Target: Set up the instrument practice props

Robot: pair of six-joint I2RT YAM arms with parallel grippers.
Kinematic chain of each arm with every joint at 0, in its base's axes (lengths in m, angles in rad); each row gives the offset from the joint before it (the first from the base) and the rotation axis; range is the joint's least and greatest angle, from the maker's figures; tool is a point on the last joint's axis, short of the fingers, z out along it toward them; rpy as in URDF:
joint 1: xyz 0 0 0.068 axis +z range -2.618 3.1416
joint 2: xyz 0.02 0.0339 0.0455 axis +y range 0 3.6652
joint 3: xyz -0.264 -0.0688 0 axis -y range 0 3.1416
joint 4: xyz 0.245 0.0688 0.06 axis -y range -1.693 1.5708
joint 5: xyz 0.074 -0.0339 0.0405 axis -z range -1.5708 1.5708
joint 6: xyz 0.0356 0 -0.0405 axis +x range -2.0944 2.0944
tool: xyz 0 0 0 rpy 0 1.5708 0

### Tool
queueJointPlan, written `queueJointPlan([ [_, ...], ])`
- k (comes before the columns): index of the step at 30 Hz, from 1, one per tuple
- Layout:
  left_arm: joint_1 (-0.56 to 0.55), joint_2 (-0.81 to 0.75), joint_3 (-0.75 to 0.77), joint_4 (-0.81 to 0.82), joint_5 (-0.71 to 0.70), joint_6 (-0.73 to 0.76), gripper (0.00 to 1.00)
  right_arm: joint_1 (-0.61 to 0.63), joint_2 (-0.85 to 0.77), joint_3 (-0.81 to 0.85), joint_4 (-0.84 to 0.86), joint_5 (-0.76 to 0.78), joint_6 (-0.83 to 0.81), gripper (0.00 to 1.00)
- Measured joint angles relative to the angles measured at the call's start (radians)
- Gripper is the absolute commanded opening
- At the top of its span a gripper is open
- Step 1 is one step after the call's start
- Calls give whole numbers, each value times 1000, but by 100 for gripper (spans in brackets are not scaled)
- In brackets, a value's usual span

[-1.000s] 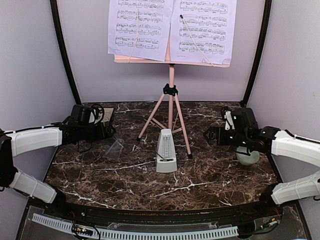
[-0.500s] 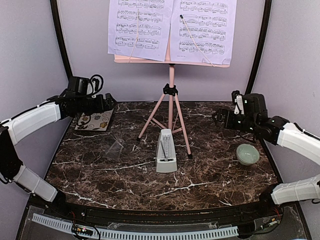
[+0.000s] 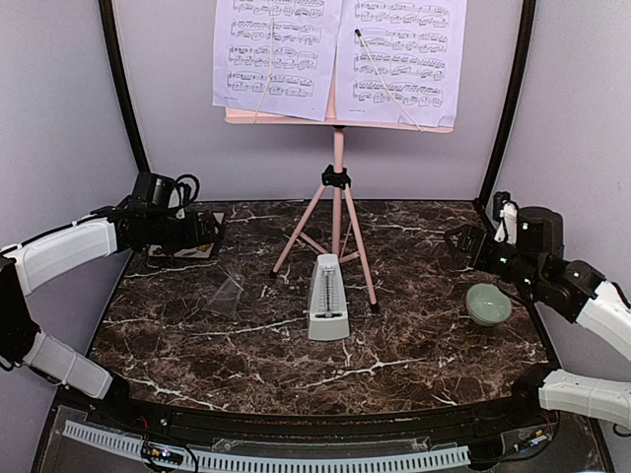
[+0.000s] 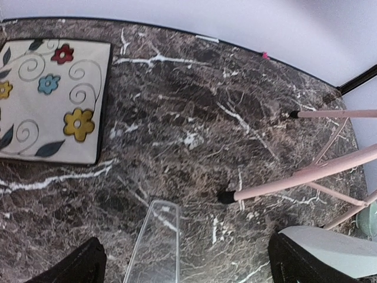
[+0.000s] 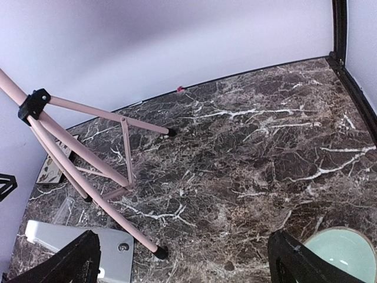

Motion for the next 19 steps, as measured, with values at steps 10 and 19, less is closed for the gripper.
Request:
queueJointPlan([
  [10,0,-89,-251,-2,-9,-47,99,0,0,-150,31,-27,39,100],
  [19,0,-89,-282,1,-31,-87,99,0,80,-163,104,-67,36,100],
])
